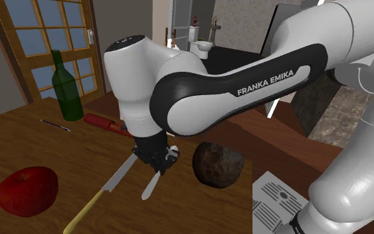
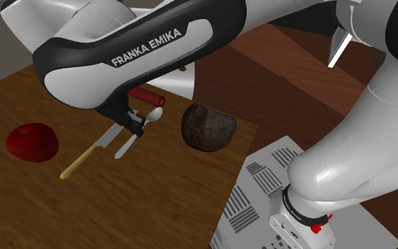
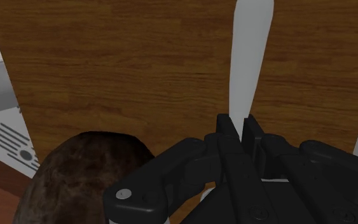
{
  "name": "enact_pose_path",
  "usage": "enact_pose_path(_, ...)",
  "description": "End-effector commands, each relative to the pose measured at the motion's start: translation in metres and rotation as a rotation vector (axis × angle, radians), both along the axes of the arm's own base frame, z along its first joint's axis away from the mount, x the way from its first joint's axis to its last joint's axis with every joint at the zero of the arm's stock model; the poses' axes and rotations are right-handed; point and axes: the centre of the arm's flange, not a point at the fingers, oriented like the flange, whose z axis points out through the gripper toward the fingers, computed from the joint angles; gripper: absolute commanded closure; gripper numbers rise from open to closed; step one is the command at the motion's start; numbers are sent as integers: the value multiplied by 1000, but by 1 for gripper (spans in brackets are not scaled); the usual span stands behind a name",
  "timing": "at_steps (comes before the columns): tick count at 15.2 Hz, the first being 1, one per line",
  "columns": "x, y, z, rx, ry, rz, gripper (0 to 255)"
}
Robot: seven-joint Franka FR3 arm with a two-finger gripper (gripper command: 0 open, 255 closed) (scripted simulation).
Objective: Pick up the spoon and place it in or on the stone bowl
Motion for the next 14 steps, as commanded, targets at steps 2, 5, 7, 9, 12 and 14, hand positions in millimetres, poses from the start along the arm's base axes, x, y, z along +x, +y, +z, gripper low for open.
enact_pose_path(2, -1, 1, 16, 0, 1, 0, 255)
enact_pose_path(5, -1, 1, 32, 0, 1, 0, 255)
enact_pose_path(7, -1, 1, 42, 0, 1, 0, 255)
enact_pose_path(9, -1, 1, 53, 0, 1, 0, 255)
enact_pose_path(12, -1, 1, 69, 0, 1, 0, 255)
enact_pose_path(14, -1, 1, 79, 0, 1, 0, 255)
